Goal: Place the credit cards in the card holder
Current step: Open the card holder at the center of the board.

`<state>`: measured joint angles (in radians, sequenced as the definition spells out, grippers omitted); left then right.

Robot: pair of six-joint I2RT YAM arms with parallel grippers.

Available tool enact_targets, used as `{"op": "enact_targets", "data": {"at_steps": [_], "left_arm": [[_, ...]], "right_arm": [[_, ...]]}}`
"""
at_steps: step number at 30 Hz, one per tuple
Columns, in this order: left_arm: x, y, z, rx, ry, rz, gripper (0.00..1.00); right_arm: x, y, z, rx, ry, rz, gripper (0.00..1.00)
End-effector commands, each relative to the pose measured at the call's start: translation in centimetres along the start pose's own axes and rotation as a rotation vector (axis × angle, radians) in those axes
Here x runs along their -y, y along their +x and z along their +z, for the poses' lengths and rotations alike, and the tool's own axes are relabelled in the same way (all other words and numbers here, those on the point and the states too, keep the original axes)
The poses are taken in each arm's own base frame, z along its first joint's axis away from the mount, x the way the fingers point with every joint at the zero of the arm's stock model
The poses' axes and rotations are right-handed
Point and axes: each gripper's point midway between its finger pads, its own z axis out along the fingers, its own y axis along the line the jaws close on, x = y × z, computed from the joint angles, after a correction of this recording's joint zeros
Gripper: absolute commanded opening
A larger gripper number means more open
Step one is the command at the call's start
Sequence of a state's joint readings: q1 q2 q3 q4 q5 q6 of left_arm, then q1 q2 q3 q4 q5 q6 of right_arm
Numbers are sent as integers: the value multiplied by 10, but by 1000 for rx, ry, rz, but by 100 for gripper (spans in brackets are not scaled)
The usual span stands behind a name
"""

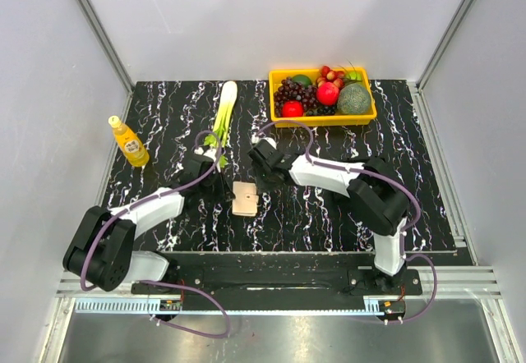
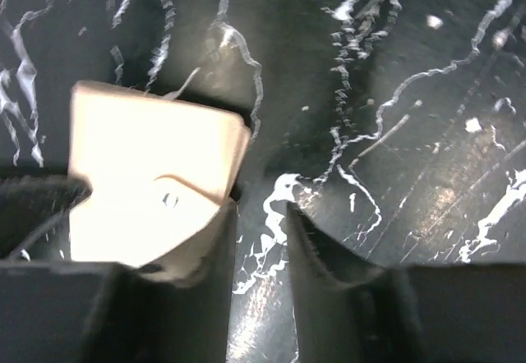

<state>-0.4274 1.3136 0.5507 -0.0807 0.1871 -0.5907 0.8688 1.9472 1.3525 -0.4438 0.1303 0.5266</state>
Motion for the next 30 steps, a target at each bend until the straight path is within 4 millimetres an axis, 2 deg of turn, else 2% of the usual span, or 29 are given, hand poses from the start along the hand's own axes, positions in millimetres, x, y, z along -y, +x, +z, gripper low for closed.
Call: {"op": "enact_targets", "data": {"at_steps": [1, 3, 5, 8, 11, 14, 18, 20, 22, 30], "left_arm": [[4, -27, 5, 33, -21, 96, 0], [5, -31, 11, 15, -14, 127, 0], [8, -35, 17, -7, 14, 158, 0], [2, -36, 27, -60, 60, 124, 0], [-2, -33, 33, -92, 114, 83, 0], [-3, -28, 38, -115, 131, 73, 0], [-6, -23, 40, -125, 130, 71, 0], [-5, -24, 40, -117, 137, 68, 0], [-3, -26, 38, -109, 144, 71, 0], [0, -30, 38, -102, 153, 80, 0]], "right_arm": [[-34, -21, -26, 126, -193, -239, 45], [-34, -24, -27, 146, -214, -320, 69], [-36, -24, -28, 155, -253, -388, 75], [-36, -30, -28, 220, -271, -467, 75], [-28, -34, -20, 280, -246, -536, 71], [-27, -39, -15, 345, -263, -617, 73], [-27, -55, -25, 497, -327, -671, 74], [-30, -64, -33, 528, -383, -660, 75], [-33, -66, -33, 507, -414, -674, 75], [-48, -47, -13, 387, -519, -718, 70]]}}
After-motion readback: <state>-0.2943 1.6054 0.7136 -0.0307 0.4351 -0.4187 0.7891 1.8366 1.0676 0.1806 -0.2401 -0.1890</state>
